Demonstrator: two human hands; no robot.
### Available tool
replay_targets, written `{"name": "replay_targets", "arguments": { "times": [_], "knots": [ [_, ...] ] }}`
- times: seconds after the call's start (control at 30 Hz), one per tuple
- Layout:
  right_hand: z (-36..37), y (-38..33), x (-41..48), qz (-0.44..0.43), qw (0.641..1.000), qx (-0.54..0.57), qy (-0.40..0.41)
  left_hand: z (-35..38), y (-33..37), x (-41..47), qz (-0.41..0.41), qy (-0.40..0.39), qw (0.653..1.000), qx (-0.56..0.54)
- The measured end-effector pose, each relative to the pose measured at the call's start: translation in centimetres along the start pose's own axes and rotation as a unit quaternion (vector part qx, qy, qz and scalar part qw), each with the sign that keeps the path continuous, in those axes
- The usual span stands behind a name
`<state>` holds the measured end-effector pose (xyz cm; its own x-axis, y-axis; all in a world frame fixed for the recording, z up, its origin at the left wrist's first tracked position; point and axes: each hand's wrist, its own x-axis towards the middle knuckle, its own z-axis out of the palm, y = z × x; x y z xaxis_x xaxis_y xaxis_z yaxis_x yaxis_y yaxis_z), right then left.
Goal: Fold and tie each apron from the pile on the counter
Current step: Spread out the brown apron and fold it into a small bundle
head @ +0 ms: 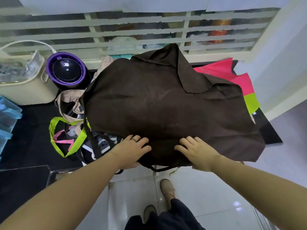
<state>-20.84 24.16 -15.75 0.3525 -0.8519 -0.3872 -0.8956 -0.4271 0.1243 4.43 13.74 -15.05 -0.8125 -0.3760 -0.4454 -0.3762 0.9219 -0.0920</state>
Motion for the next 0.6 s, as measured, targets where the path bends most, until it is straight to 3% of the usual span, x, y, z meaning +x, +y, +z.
{"name": "replay_targets", "arguments": {
  "times": [0.13, 0.2, 0.3, 0.37, 0.47, 0.6],
  "knots": [
    [0.8, 0.2, -0.8, 0.024, 0.998, 0.017, 0.051, -0.2, 0.4, 0.0, -0.001, -0.001, 0.999, -0.033],
    [1.7, -0.3, -1.0, 0.034, 0.996, 0.032, 0.074, -0.9, 0.4, 0.0, -0.02, 0.01, 0.993, -0.117],
    [2.5, -1.8, -1.5, 0.08, 0.992, 0.055, 0.085, -2.6, 0.1, -0.2, -0.086, 0.06, 0.951, -0.29],
    [2.6, -2.6, -1.8, 0.122, 0.982, 0.08, 0.12, -3.6, -0.2, -0.5, -0.112, 0.113, 0.924, -0.347],
    [1.9, -1.9, -2.0, 0.195, 0.949, 0.136, 0.208, -4.8, -0.9, -0.9, -0.142, 0.18, 0.874, -0.429],
    [-0.6, 1.0, -3.0, 0.317, 0.895, 0.186, 0.254, -6.8, -1.9, -1.1, -0.182, 0.241, 0.826, -0.476]
  ]
}}
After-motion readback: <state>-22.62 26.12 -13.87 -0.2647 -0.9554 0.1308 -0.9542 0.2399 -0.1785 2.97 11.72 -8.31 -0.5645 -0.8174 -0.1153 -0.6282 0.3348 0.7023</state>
